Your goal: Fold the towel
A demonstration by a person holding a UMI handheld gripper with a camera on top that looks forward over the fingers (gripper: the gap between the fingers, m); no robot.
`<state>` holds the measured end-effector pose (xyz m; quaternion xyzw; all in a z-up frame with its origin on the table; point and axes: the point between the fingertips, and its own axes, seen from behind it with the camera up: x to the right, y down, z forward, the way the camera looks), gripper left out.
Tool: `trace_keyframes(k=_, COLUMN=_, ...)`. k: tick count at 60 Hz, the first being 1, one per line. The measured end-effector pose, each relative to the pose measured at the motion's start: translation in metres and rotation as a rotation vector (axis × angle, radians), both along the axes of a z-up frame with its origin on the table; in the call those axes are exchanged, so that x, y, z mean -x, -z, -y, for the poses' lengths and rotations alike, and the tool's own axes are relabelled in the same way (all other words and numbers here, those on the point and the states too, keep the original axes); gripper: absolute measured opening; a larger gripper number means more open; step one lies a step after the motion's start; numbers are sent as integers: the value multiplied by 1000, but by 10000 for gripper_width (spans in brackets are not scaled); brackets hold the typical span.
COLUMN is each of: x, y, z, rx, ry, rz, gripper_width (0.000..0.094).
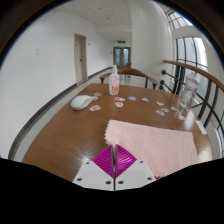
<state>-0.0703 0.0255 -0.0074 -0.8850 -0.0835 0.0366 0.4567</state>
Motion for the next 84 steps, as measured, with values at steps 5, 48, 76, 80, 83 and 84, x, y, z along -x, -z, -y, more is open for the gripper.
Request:
trace_keyframes(k=5, x=-7, y=-7, z=1, rx=-2, ry=22, rz=5, gripper_width=2)
trace_keyframes(k=48, x=-263, y=-9, z=11, rx=-17, ry=386, rz=47, gripper_width=185)
trace_keyframes(k=76, x=-228, y=-80, z=108, rx=-147, ry=321, rz=8, gripper_width=847)
trace_keyframes(k=80, x=-213, y=-94, z=130, rx=-177, ry=297, rz=17, gripper_width=848)
trace_keyframes(k=83, x=-204, y=-99, z=139, rx=-199, ry=282, rz=31, gripper_width=853)
trace_keyframes(k=84, x=-202, y=-102, z=145, rx=-204, ry=278, rz=38, gripper_width=851)
